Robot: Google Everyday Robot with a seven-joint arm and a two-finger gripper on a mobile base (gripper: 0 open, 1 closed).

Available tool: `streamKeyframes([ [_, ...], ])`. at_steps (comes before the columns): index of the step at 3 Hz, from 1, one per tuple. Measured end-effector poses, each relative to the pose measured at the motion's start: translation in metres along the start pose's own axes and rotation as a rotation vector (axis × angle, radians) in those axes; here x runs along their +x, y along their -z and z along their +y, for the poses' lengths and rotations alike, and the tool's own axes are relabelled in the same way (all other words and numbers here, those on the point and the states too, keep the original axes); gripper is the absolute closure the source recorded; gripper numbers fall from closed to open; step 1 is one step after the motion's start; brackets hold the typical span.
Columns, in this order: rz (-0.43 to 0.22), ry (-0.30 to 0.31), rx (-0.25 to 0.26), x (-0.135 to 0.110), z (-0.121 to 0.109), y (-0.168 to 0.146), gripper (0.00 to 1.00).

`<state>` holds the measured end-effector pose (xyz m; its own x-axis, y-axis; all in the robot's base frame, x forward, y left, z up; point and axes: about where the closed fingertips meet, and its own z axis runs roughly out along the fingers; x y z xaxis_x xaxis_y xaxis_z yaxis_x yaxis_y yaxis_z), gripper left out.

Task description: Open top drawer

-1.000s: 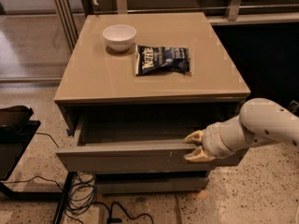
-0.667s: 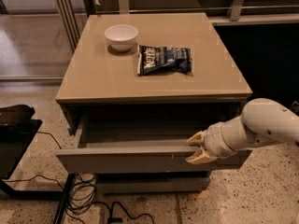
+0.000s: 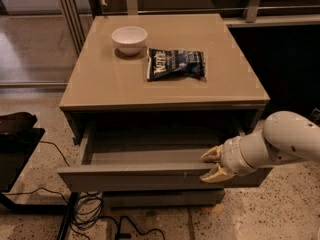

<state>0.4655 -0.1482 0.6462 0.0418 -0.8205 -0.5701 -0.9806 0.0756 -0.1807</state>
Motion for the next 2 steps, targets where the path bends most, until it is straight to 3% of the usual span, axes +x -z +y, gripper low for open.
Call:
streamKeyframes([
  [1, -0.007, -0.01, 0.009, 0.0044, 0.0155, 0.0008, 0.81],
  [2, -0.007, -0.01, 0.009, 0.0043, 0.0155, 0.0008, 0.58],
])
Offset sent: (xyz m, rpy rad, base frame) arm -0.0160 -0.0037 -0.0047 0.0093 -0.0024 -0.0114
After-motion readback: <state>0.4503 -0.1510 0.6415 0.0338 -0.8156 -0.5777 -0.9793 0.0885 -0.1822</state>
